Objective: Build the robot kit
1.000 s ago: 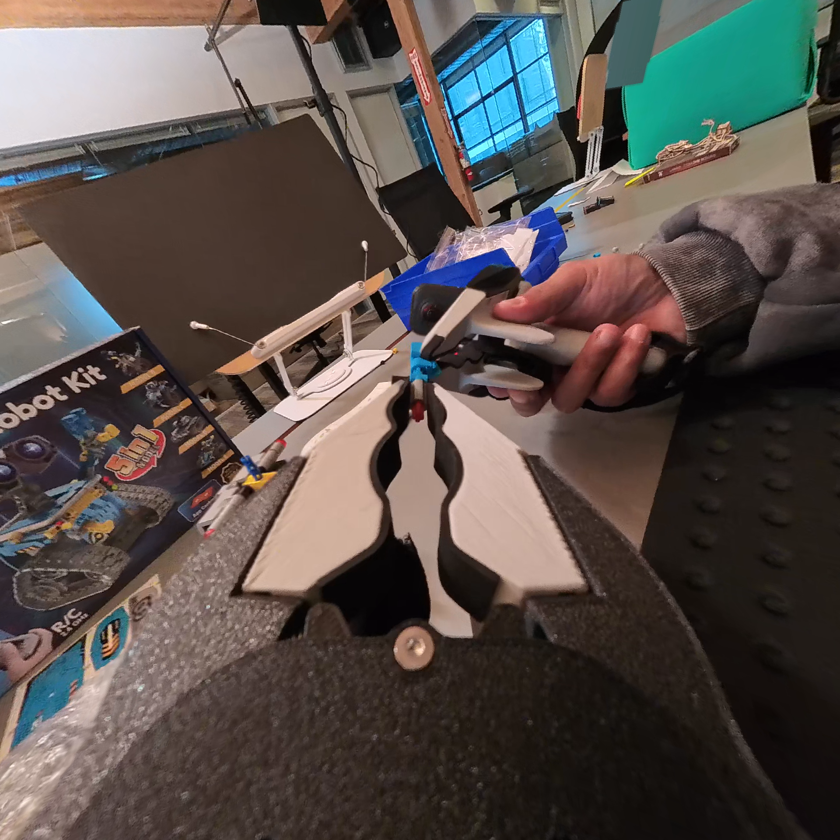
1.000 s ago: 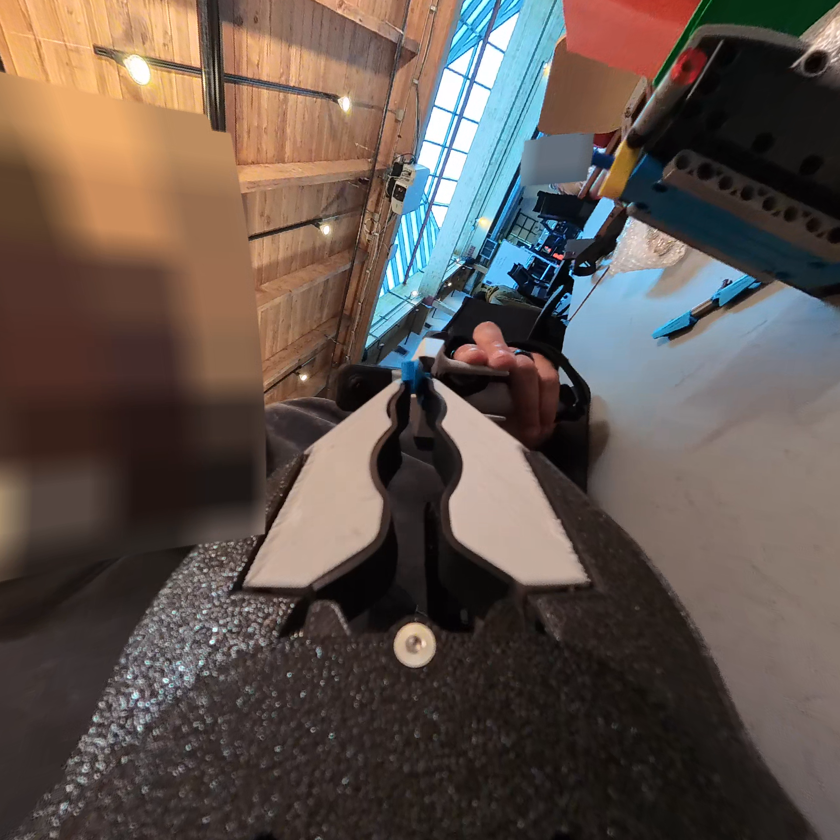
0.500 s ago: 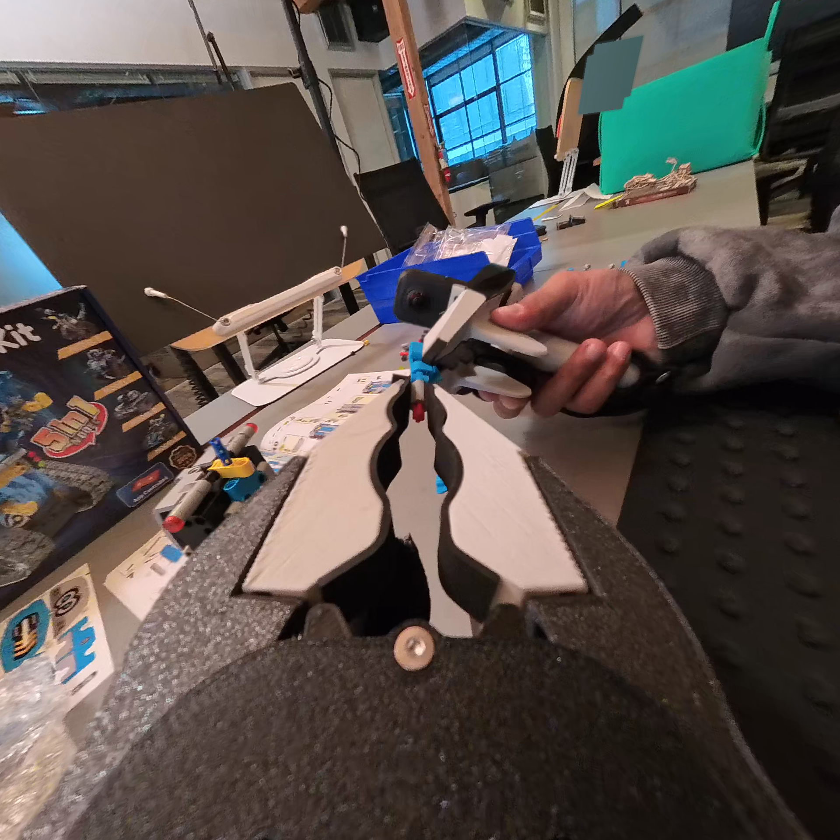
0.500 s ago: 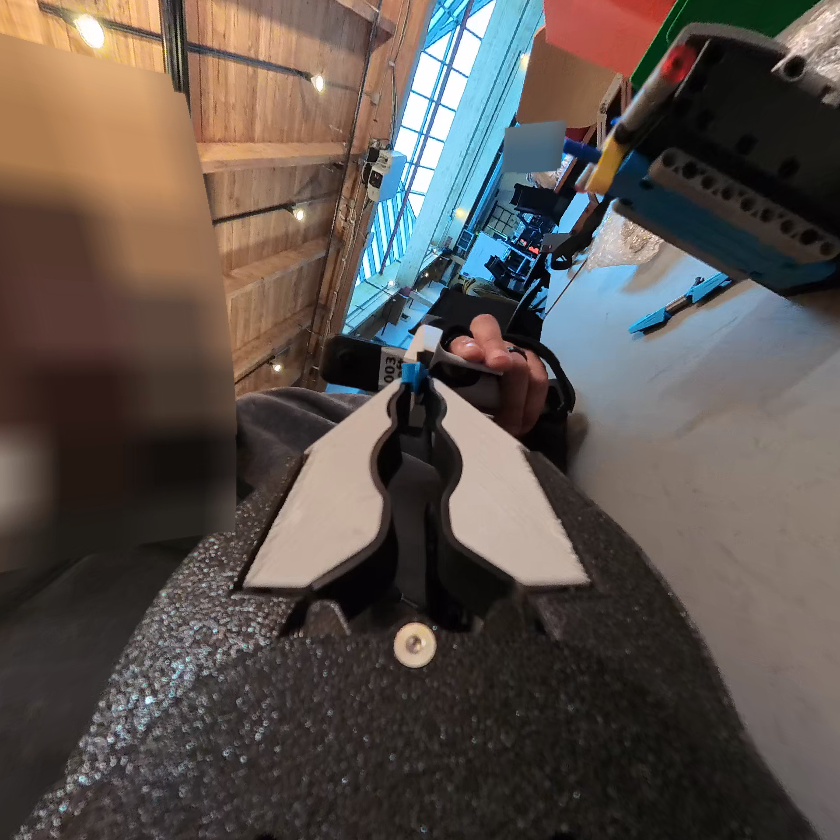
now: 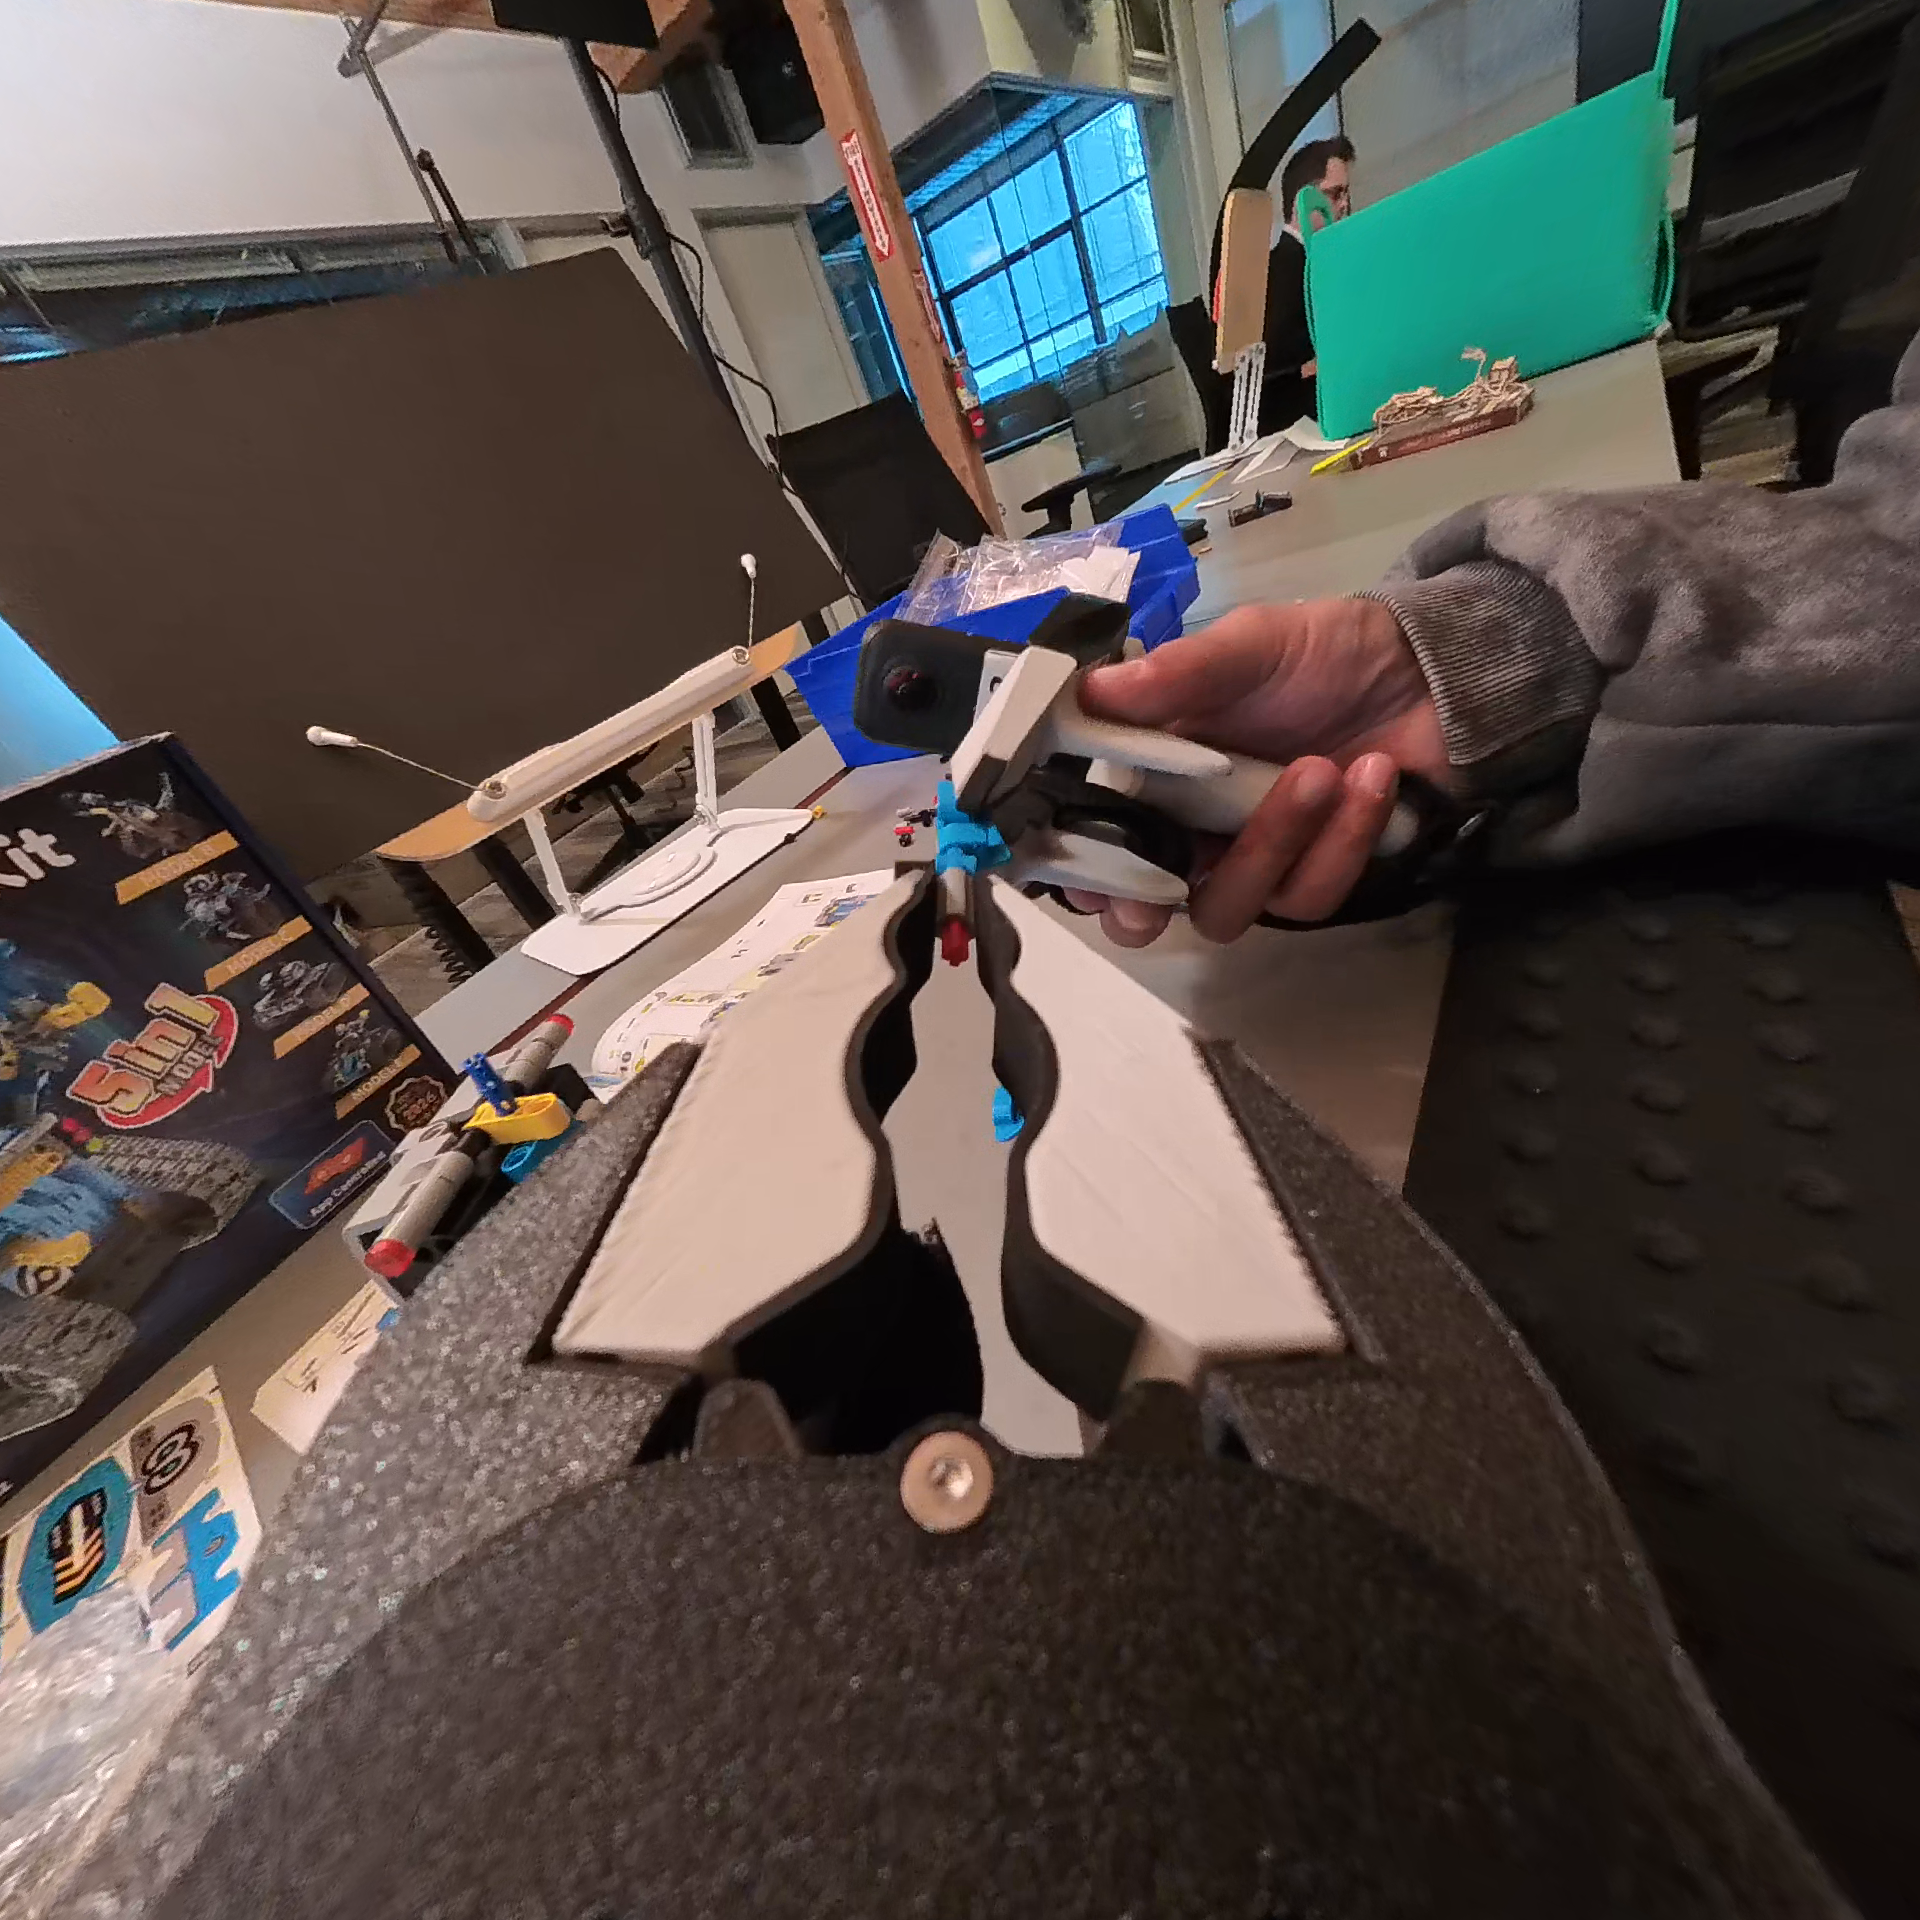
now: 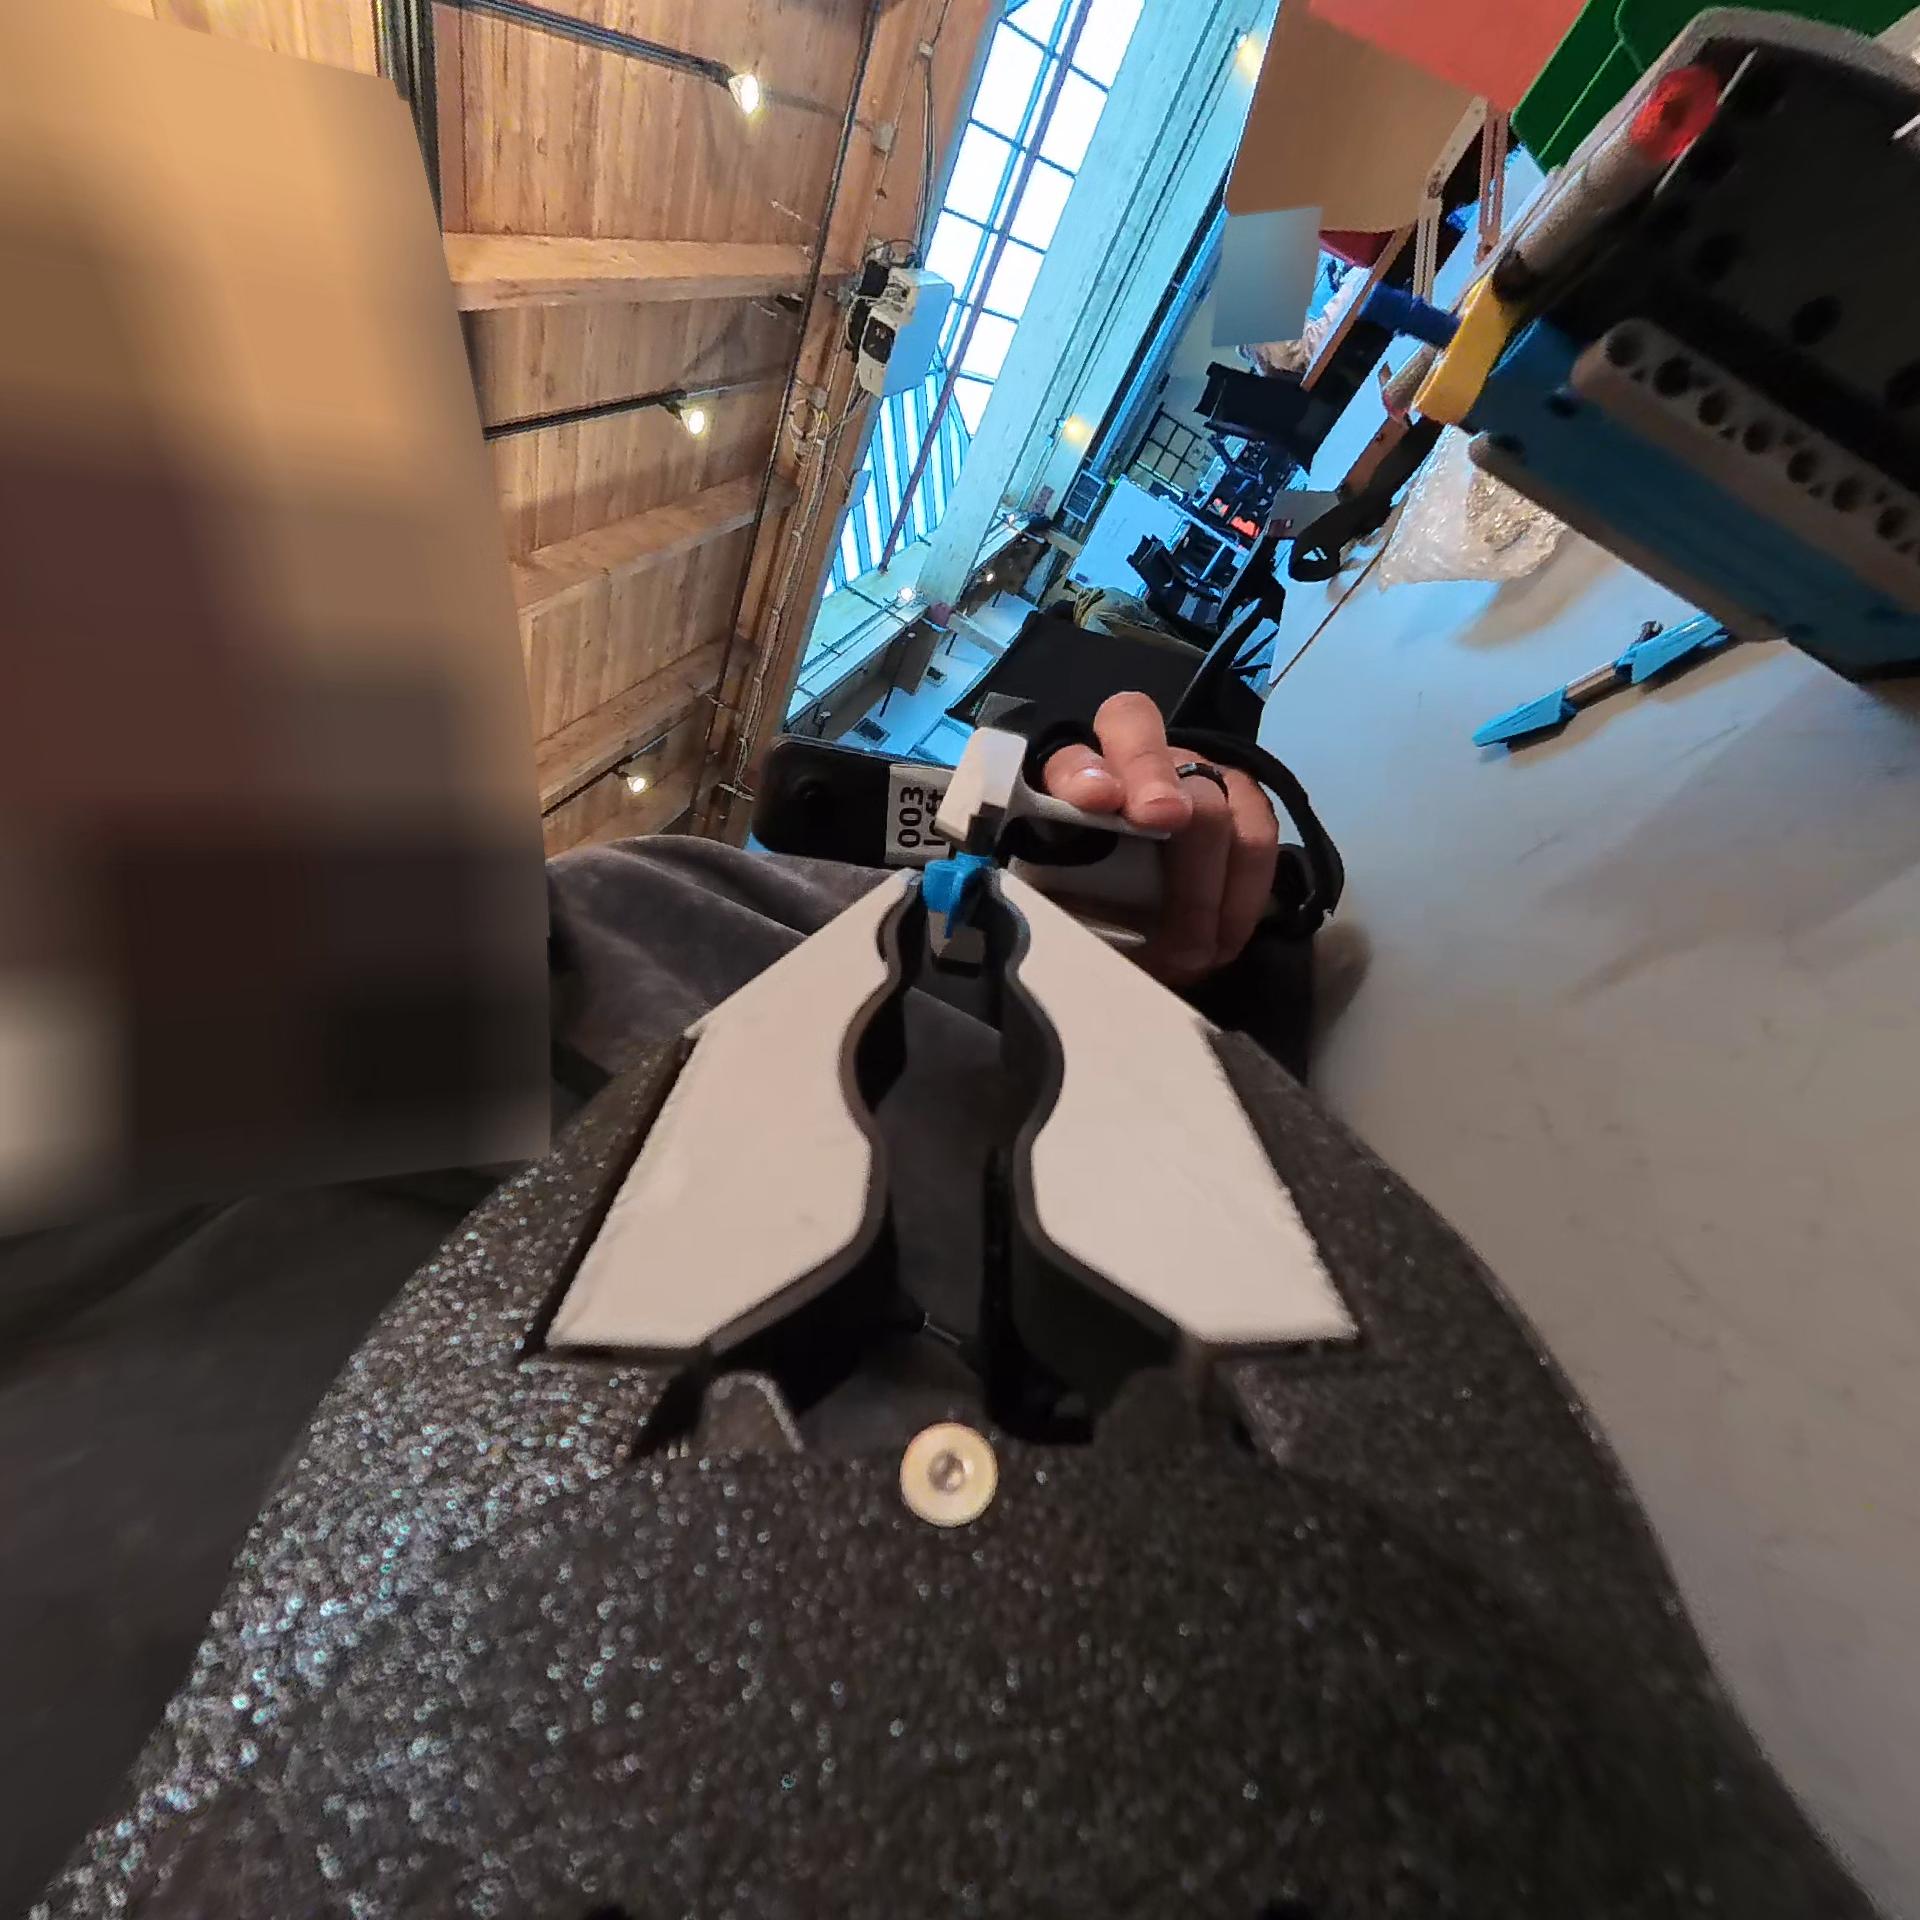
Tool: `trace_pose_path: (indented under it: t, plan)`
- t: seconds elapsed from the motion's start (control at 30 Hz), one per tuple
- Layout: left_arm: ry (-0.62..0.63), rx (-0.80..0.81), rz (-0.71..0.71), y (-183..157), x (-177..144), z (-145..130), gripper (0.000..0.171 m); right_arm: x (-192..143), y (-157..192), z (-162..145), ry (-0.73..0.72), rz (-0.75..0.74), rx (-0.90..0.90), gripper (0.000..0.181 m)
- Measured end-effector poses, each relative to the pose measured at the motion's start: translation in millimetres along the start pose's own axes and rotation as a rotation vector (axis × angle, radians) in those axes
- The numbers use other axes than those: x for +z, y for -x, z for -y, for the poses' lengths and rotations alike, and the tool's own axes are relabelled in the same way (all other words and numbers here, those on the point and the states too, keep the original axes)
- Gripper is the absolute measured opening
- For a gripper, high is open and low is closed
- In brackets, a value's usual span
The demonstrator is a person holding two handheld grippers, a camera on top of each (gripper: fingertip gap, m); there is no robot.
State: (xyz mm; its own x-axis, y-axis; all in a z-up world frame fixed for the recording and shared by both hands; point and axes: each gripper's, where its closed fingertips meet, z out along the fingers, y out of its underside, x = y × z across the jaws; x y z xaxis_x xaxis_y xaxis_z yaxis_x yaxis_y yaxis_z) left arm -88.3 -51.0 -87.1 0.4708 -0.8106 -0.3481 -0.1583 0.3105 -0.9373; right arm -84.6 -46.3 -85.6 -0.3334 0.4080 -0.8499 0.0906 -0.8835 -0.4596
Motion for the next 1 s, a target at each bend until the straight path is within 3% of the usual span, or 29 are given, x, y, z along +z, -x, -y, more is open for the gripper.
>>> trace_pose_path:
  t: [0.17, 0.4, 0.63, 0.93, 1.0]
  plan:
    - [-0.004, 0.071, 0.003, -4.3, 0.0, -0.1, 0.006, -0.3, -2.9, -3.7, 0.019, -0.021, -0.005, 0.007]
    - [0.018, 0.060, 0.000, -6.7, 2.2, -3.5, 0.006, -3.3, -5.4, -7.9, 0.042, -0.044, -0.026, 0.007]
    - [-0.029, -0.006, 0.003, -5.9, 2.1, 5.3, 0.006, 1.1, 2.3, -6.6, 0.028, 0.023, 0.009, 0.007]
    - [0.059, 0.070, 0.036, -0.8, 6.3, -9.4, 0.006, -2.1, -12.0, -1.8, -0.006, -0.054, 0.053, 0.007]
    - [0.087, 0.027, 0.026, 1.9, 8.0, -14.8, 0.006, -3.8, -17.9, 1.6, -0.010, -0.101, 0.033, 0.008]
